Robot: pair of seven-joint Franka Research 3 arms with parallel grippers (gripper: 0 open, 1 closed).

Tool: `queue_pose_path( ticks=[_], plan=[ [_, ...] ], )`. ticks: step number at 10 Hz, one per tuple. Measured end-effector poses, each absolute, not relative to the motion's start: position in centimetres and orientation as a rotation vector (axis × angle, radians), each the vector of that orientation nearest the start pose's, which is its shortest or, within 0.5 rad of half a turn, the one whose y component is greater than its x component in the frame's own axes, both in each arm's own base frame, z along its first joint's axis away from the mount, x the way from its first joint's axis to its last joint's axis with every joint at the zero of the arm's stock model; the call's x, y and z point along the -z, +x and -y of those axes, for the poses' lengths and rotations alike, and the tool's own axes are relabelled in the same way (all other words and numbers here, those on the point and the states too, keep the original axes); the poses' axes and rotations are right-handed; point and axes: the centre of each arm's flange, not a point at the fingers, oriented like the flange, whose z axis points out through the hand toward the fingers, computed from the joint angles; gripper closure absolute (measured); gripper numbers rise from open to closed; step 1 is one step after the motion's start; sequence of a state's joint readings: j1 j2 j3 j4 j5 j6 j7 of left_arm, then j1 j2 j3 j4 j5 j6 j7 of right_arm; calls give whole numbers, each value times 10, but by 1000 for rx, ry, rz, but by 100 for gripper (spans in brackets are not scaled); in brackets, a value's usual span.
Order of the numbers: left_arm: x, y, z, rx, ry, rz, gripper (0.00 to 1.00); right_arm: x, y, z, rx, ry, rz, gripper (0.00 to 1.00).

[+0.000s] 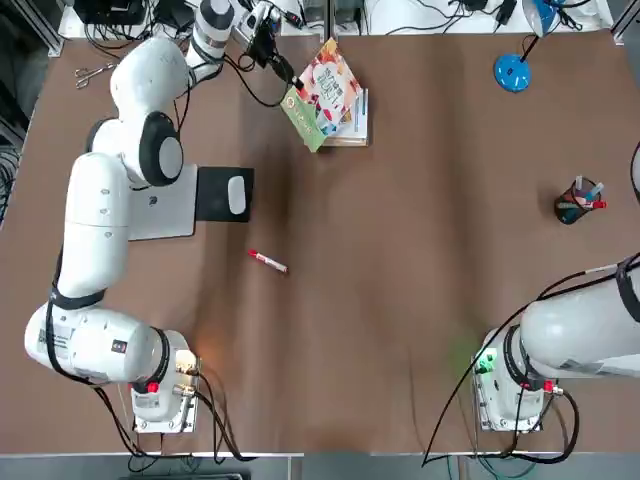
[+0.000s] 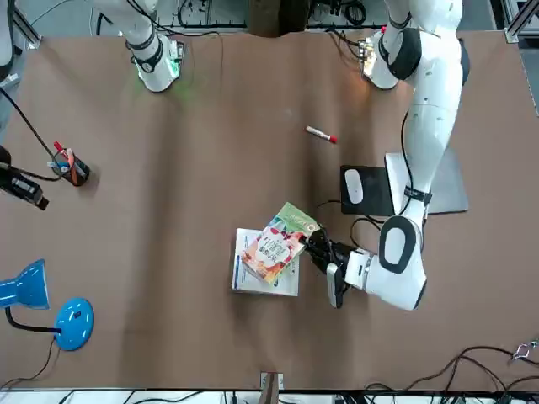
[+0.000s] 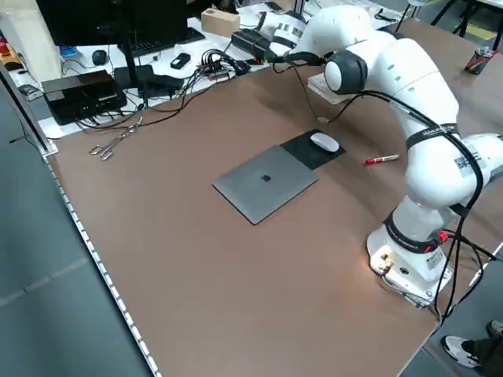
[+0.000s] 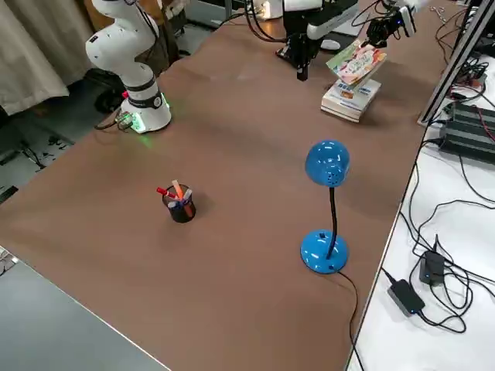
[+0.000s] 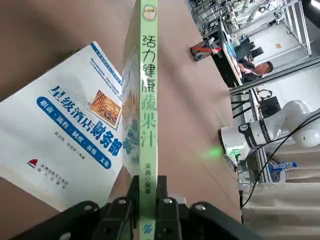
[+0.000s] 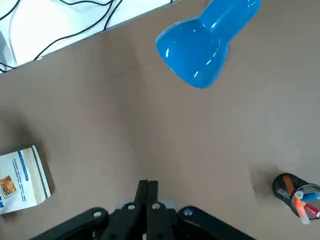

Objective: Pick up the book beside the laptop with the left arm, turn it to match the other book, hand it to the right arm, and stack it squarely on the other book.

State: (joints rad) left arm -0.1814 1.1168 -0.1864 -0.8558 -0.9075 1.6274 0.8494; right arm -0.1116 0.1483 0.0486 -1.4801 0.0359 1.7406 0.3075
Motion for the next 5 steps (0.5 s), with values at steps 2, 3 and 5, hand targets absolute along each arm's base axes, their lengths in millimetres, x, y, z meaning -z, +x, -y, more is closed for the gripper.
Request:
queue_pose_path(
  ticks=[2,3,5],
  plan=[
    [-241,715,300,-2,1835,980,85,-595,616,35,140,-2964,-649,100],
    [-239,713,304,2,1841,999,85,-590,617,34,120,-2933,-666,100],
    [-238,712,305,5,1847,1006,85,-576,624,31,68,-2864,-751,100]
  ],
)
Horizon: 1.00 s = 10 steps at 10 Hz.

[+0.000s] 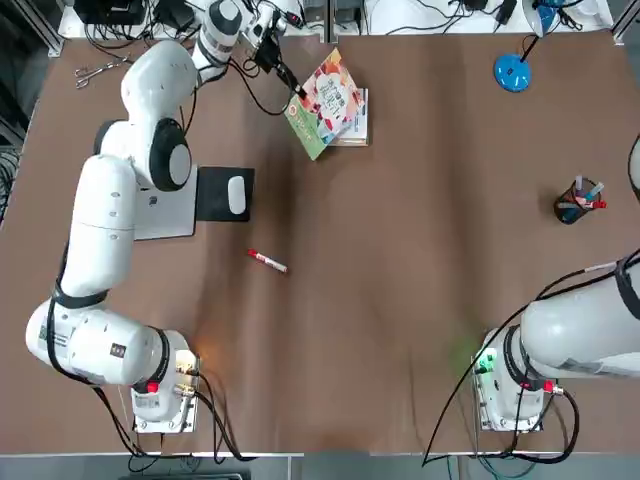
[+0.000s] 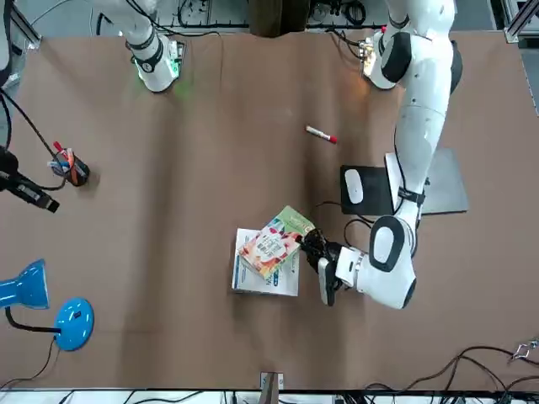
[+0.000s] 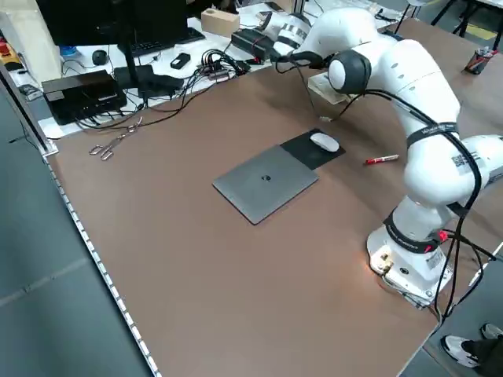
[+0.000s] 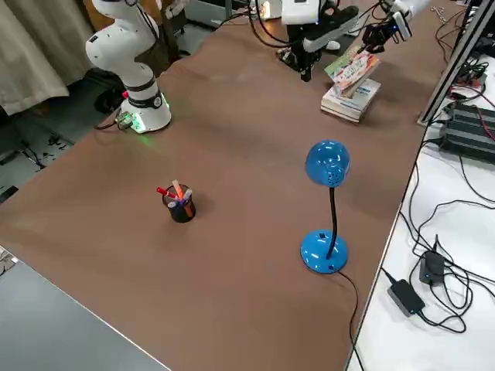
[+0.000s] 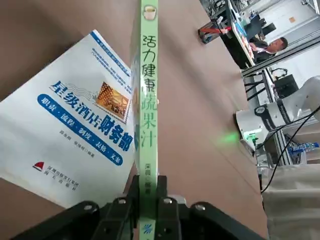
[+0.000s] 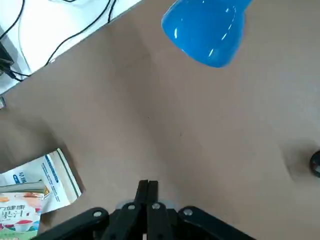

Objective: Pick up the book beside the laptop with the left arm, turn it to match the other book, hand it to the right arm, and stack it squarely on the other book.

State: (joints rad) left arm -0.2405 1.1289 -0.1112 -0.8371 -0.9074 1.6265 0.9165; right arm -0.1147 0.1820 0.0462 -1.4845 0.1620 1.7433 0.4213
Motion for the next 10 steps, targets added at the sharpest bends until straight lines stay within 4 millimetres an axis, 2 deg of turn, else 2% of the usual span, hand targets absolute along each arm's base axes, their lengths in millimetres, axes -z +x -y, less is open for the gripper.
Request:
queue_pose_path(
  ticks=[2,6,10],
  plan=[
    [-232,711,305,18,1855,1008,85,-560,634,15,29,-2784,-822,100],
    [-214,704,314,21,1856,1101,85,-535,651,-43,23,-2762,-835,100],
    [-223,715,307,-33,1892,1127,85,-521,657,-96,30,-2739,-868,100]
  ],
)
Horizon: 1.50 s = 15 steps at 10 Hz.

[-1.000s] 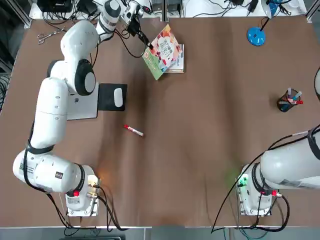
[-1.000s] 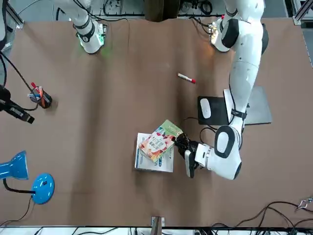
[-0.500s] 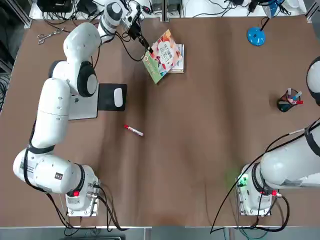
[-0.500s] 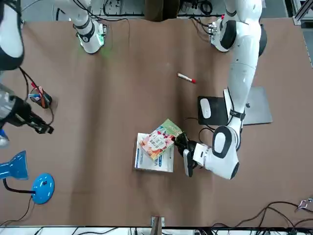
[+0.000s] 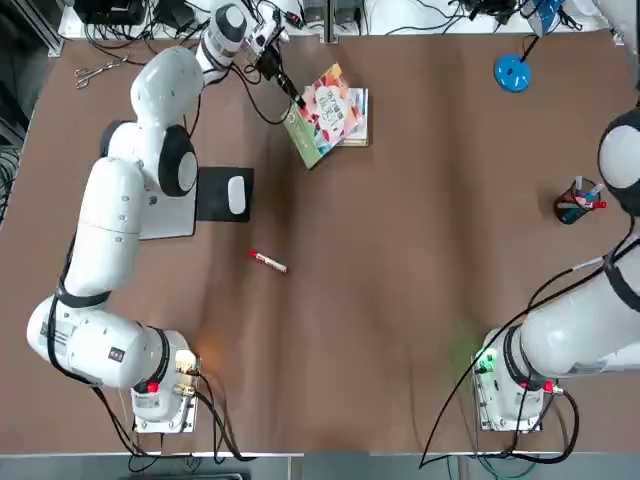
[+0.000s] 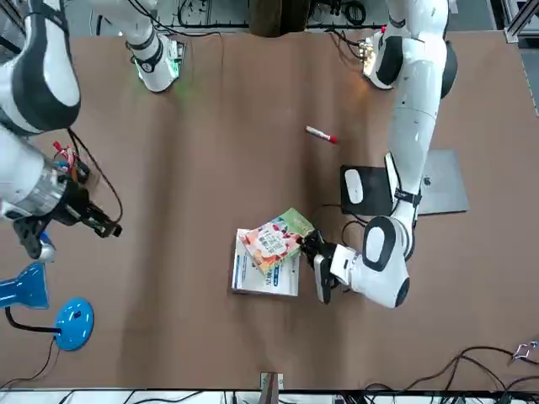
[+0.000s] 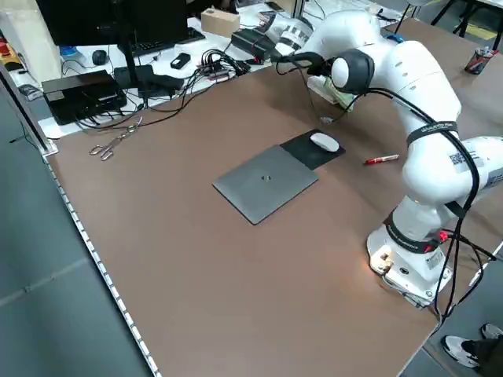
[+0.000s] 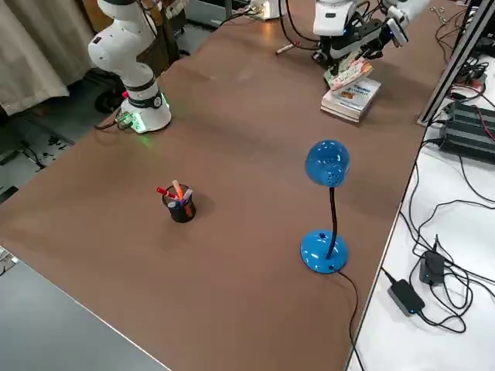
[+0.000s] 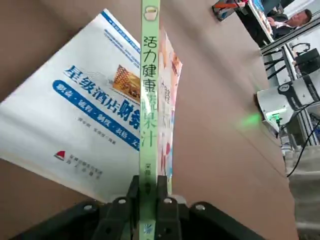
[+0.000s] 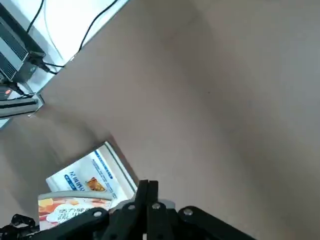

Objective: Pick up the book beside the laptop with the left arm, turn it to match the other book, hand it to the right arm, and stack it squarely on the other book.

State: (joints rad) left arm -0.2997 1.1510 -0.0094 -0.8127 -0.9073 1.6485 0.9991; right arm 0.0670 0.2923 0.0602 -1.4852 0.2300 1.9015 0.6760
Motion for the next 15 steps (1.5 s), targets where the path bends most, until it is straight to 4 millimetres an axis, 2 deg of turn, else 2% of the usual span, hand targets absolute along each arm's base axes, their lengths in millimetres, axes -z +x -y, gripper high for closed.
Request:
queue_pose_path(
  ticks=[4,7,11,12,15],
  plan=[
    [-237,732,309,-169,1966,1078,85,-499,670,-102,60,-2727,-877,100],
    [-243,735,315,-216,1980,1040,85,-488,673,-123,69,-2733,-840,100],
    [-239,737,315,-245,1974,1067,84,-477,676,-127,64,-2735,-841,100],
    [-239,737,315,-262,1970,1080,81,-474,677,-129,59,-2737,-837,99],
    [-232,733,324,-276,1950,1131,78,-474,676,-132,58,-2739,-831,98]
  ],
)
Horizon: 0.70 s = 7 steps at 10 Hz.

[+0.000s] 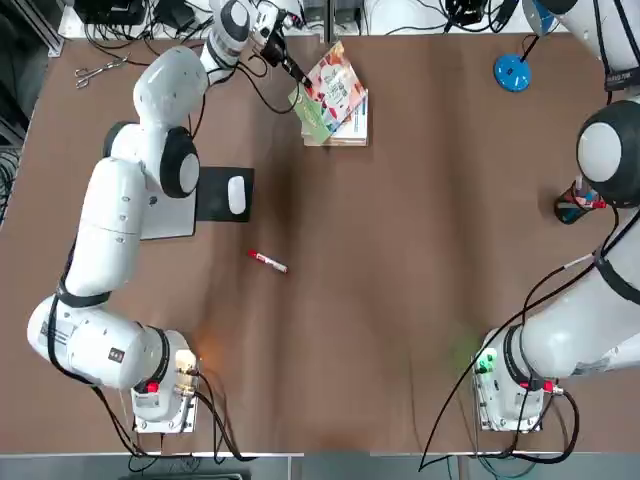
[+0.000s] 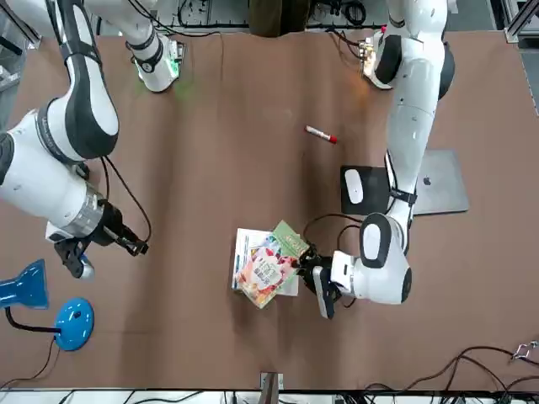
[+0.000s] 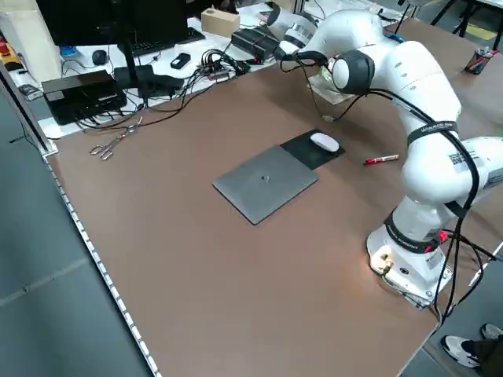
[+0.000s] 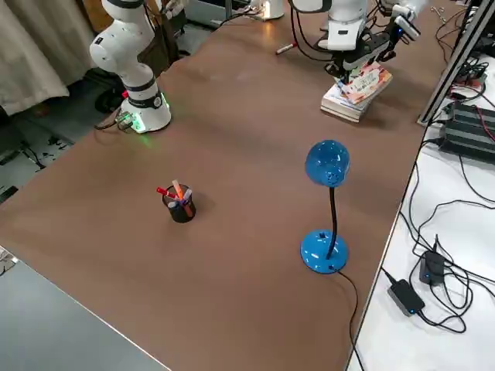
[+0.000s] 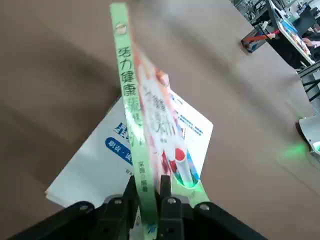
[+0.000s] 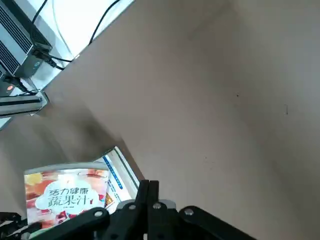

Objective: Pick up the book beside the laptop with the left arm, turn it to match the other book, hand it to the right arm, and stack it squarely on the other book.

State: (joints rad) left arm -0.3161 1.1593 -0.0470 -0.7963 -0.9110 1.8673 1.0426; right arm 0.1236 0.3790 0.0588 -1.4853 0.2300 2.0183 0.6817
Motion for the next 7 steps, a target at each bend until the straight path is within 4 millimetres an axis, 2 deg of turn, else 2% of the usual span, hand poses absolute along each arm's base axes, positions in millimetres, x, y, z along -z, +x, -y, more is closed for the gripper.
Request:
queue_pose_path(
  ticks=[3,5,7],
  plan=[
    [-225,730,333,-316,1916,1214,73,-471,676,-135,51,-2743,-827,97],
    [-221,728,336,-331,1900,1260,61,-470,676,-138,49,-2745,-820,97],
    [-218,729,336,-354,1887,1292,57,-470,675,-144,47,-2748,-809,97]
  ],
)
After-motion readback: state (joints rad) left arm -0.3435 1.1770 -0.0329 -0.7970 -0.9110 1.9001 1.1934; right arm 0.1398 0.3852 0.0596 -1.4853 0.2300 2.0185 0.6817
